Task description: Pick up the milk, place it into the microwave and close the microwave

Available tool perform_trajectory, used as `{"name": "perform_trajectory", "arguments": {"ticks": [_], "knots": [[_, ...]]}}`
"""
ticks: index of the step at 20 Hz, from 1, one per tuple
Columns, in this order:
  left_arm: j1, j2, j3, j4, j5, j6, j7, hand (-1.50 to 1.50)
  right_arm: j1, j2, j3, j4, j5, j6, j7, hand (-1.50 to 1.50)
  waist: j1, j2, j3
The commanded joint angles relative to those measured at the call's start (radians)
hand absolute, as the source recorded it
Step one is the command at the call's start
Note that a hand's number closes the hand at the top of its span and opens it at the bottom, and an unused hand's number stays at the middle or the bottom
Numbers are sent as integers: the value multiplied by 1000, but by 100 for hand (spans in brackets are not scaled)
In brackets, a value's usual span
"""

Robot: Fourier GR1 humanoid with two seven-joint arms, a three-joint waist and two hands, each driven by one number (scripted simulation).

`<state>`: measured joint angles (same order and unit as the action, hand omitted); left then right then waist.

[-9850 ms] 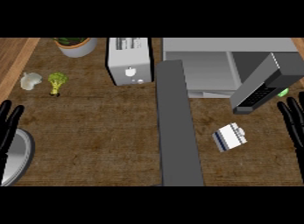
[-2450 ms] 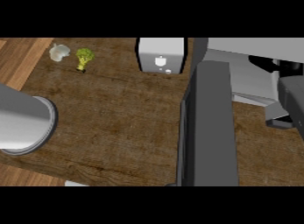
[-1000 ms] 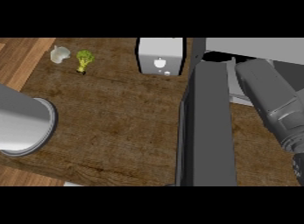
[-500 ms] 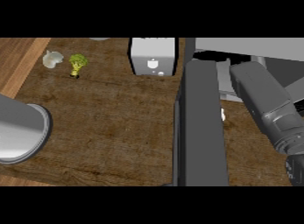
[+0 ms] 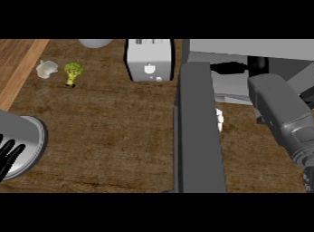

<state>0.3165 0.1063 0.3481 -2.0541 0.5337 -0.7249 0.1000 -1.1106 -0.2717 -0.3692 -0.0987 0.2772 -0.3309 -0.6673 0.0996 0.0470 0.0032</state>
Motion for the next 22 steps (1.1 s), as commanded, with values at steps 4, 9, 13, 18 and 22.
{"name": "perform_trajectory", "arguments": {"ticks": [4,9,13,18,22], "knots": [[24,-48,-110,28,-60,-103,-28,-150,53,-23,-52,-3,-66,279,-59,-150,-34,-17,0],[5,-58,-191,98,-165,-162,-14,-150,149,83,-78,-9,-107,381,-166,-150,-68,-30,-1],[-10,-97,-233,87,-253,-162,-31,-150,220,87,-84,-13,-130,520,-185,-150,-87,-42,-2],[-23,-84,-200,201,-396,-208,-197,-150,319,159,-63,-58,-144,552,-223,-150,-100,-50,-4],[-99,-106,-327,264,-515,-76,-207,-150,409,191,-3,-111,-114,547,-228,-150,-123,-57,-5]]}}
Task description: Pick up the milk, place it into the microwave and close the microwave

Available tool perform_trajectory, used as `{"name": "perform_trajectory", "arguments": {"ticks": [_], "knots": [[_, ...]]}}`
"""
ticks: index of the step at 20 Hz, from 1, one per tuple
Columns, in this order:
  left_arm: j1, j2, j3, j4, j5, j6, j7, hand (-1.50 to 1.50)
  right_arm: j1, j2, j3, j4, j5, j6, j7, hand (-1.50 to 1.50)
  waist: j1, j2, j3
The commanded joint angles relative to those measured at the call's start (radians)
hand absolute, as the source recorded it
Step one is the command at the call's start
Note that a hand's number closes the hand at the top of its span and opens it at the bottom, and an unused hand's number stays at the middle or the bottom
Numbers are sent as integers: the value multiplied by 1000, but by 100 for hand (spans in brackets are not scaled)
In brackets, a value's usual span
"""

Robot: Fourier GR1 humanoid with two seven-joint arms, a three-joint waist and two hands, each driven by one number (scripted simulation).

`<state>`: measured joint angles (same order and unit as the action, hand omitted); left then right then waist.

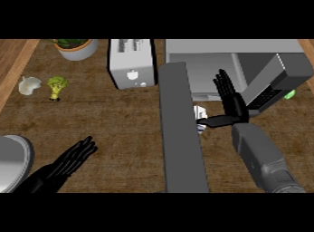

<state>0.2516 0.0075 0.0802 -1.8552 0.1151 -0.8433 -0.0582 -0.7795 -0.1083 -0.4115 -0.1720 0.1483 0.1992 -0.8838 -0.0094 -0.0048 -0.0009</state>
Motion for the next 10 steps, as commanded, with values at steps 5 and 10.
{"name": "perform_trajectory", "arguments": {"ticks": [5,10], "knots": [[-119,-7,-87,127,-149,115,-96,150,243,-16,68,-105,25,5,-33,-150,-32,-8,-2],[-142,-2,-118,195,-233,148,-118,150,428,-17,92,-228,17,24,-83,-150,-49,-13,-4]]}}
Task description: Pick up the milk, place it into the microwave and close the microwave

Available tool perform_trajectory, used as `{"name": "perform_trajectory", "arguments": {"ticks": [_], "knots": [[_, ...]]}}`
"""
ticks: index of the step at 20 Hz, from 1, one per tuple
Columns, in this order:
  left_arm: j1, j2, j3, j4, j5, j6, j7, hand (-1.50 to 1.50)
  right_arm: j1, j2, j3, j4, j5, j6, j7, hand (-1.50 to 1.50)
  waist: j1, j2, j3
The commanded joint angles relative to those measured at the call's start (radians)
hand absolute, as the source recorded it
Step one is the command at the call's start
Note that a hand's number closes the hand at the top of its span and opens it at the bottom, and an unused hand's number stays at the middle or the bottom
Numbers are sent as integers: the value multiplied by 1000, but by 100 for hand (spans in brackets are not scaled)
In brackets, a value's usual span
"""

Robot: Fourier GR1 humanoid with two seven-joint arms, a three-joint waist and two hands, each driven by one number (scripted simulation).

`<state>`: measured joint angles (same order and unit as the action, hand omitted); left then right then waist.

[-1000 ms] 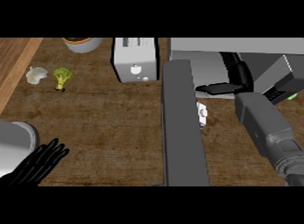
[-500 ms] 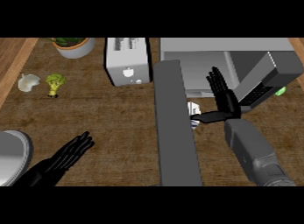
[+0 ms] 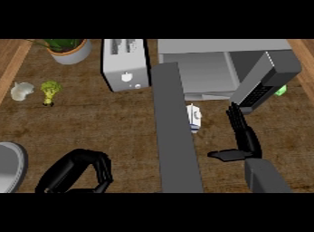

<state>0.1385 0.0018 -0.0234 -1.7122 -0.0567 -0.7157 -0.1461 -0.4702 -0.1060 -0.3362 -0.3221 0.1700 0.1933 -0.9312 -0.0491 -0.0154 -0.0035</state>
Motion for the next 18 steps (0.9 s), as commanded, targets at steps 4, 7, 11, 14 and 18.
{"name": "perform_trajectory", "arguments": {"ticks": [4,7,11,14,18], "knots": [[-91,-2,-94,159,-154,72,-80,150,231,-33,8,-209,-49,63,-37,-150,-16,0,-2],[-192,-2,-104,208,-182,90,-66,150,357,-84,22,-309,-68,142,-55,-150,-20,4,-2],[-188,-2,-189,273,-184,151,-114,150,535,-89,30,-486,-134,220,-55,-150,-2,8,0],[-225,-2,-281,345,-270,283,-204,150,584,-150,41,-614,-182,305,27,-150,-10,9,-2],[-292,-2,-416,449,-168,406,-201,150,676,-181,36,-794,-269,348,63,-150,-12,13,-1]]}}
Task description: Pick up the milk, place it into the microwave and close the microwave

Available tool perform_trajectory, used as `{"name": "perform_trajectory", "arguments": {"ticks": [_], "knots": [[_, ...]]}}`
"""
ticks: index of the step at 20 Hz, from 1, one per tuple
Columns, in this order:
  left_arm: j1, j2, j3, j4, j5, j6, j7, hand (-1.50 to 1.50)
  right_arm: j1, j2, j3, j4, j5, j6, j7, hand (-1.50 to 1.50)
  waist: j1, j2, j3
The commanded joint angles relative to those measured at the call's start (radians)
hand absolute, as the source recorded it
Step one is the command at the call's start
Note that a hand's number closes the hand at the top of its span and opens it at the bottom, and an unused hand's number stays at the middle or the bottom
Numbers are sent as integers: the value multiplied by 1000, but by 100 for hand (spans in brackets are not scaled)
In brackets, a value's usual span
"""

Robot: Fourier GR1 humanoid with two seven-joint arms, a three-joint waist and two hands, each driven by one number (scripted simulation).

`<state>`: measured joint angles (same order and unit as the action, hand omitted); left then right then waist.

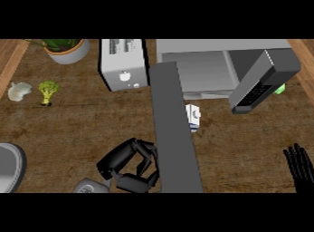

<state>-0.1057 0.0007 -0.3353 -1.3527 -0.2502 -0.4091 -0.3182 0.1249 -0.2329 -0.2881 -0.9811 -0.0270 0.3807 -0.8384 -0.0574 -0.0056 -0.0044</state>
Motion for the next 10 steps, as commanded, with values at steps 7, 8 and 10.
{"name": "perform_trajectory", "arguments": {"ticks": [7,8,10], "knots": [[-80,0,-408,119,159,264,71,150,176,-32,75,-387,-185,217,75,-150,-10,3,1],[-113,0,-413,193,172,312,37,150,203,-26,103,-426,-179,220,80,-150,-17,7,0],[-160,0,-474,178,207,380,64,150,222,-37,113,-511,-235,234,138,-150,-22,7,0]]}}
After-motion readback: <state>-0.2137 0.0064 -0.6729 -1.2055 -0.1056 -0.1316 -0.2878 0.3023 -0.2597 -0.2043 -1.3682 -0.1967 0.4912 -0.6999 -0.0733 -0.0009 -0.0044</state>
